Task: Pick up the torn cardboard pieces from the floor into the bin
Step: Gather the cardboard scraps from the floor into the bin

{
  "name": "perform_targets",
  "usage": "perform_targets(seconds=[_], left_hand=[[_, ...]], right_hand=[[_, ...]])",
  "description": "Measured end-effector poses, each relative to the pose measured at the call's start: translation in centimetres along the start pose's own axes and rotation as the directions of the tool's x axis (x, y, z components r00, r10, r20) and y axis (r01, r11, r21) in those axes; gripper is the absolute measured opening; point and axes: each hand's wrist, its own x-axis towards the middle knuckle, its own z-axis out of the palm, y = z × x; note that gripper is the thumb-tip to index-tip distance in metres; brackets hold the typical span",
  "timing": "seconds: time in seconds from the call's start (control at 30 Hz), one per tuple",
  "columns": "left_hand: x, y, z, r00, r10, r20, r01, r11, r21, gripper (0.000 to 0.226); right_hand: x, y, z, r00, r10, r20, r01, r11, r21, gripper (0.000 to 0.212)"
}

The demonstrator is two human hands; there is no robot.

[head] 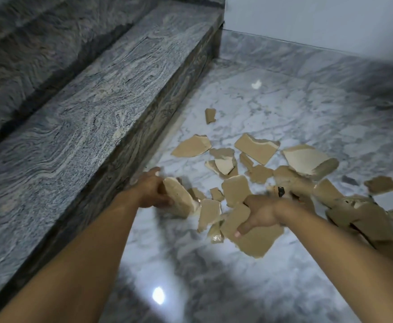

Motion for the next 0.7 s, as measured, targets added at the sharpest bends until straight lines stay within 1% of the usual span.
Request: perform_targets(seconds=[0.03,0.1,0.17,0.2,0.27,0.3,0.37,0.4,0.47,0.53,0.6,0.63,0.7], left_hand=[[0.2,0.0,0.9,1.000,0.000,-0.018,0.000,1.000,-0.005,0.080],[0.4,-0.3,2.5,0.997,0.006,-0.080,-0.006,1.000,-0.002,0.064],[0.3,-0.3,3.1,0.990,-0.001,-0.140,0.009,0.999,0.054,0.057],[0.3,-0.4,3.3,0.988,-0.004,-0.155,0.014,0.998,0.066,0.053],[0.3,-0.8,3.5,0.987,-0.003,-0.161,0.009,0.999,0.033,0.045],[0.3,-1.0,3.5,0.989,0.007,-0.150,-0.007,1.000,-0.002,0.042],[0.0,-1.4,3.5,0.992,0.034,-0.120,-0.042,0.997,-0.060,0.046],[-0.1,-1.5,3.5,0.995,0.036,-0.096,-0.046,0.993,-0.105,0.050],[-0.6,-1.5,3.4,0.999,-0.001,-0.044,-0.009,0.975,-0.222,0.056],[-1.1,-1.7,3.2,0.999,-0.035,-0.008,0.031,0.960,-0.277,0.050],[-1.4,-2.1,2.6,0.997,-0.054,0.057,0.067,0.960,-0.271,0.036],[-1.6,-2.1,1.9,0.993,-0.051,0.107,0.079,0.957,-0.278,0.033],[-2.0,-1.7,0.5,0.974,-0.025,0.224,0.089,0.956,-0.279,0.029]], right_hand=[[0.0,-0.9,-0.8,0.999,-0.030,-0.009,0.030,0.999,-0.023,0.091],[0.6,-3.0,-1.5,0.995,-0.088,-0.053,0.084,0.993,-0.083,0.079],[2.0,-4.8,-1.1,0.978,-0.157,-0.134,0.126,0.968,-0.216,0.068],[3.0,-5.4,-0.5,0.968,-0.185,-0.168,0.130,0.947,-0.293,0.066],[4.5,-5.9,1.1,0.949,-0.233,-0.212,0.136,0.910,-0.391,0.075],[4.9,-6.0,1.7,0.942,-0.251,-0.221,0.149,0.907,-0.394,0.080],[5.3,-6.0,2.5,0.933,-0.272,-0.235,0.176,0.916,-0.361,0.083],[5.3,-5.9,2.7,0.933,-0.271,-0.238,0.182,0.923,-0.339,0.079],[5.2,-5.5,3.1,0.931,-0.261,-0.257,0.182,0.939,-0.291,0.066],[4.6,-4.9,3.0,0.926,-0.232,-0.297,0.142,0.945,-0.296,0.061],[3.7,-3.5,2.4,0.932,-0.208,-0.297,0.129,0.956,-0.264,0.066],[3.2,-2.5,1.9,0.943,-0.192,-0.272,0.143,0.972,-0.189,0.071],[1.8,-0.3,0.6,0.971,-0.133,-0.199,0.139,0.990,0.018,0.080]])
